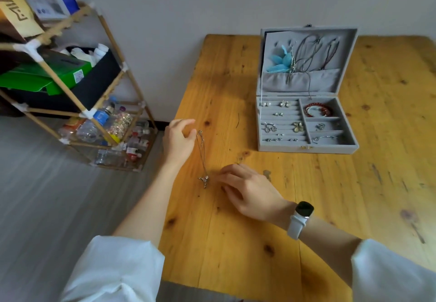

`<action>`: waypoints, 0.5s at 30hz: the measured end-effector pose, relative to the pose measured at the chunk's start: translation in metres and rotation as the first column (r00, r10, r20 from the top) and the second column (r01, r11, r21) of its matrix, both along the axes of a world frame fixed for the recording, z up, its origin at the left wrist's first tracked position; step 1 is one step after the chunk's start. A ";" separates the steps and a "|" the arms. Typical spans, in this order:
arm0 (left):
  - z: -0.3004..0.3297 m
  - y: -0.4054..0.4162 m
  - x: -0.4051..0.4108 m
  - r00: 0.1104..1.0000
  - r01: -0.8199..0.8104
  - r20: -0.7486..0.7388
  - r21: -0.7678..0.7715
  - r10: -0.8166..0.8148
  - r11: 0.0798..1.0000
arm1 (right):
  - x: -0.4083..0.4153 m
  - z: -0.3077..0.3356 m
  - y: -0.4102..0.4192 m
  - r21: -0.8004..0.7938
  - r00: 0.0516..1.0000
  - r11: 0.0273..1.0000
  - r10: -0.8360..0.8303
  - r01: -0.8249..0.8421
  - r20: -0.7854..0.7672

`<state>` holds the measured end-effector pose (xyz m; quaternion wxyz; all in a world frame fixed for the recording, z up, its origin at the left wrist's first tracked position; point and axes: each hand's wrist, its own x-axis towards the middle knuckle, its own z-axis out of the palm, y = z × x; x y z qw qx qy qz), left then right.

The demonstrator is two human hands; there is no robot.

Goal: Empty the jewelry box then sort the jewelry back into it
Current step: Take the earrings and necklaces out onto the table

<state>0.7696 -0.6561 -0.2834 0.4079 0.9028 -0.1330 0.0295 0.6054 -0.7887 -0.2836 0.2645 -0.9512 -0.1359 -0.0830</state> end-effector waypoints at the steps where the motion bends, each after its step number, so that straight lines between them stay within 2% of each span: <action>1: 0.001 -0.001 -0.003 1.000 -0.017 0.017 -0.005 0.017 1.000 | 0.002 0.003 -0.007 0.010 1.000 1.000 -0.021 0.021 0.010; 5: 0.016 -0.020 -0.015 0.997 -0.059 0.047 -0.015 0.059 0.998 | 0.017 0.022 -0.041 0.085 0.985 0.983 -0.167 0.164 0.037; 10: 0.042 -0.069 -0.015 0.990 0.070 0.125 -0.023 -0.066 0.997 | 0.047 0.047 -0.102 0.114 0.948 0.945 -0.313 0.306 0.052; 15: 0.073 -0.127 -0.004 0.953 0.191 0.239 0.000 -0.185 0.982 | 0.081 0.075 -0.160 0.109 0.859 0.862 -0.504 0.495 0.084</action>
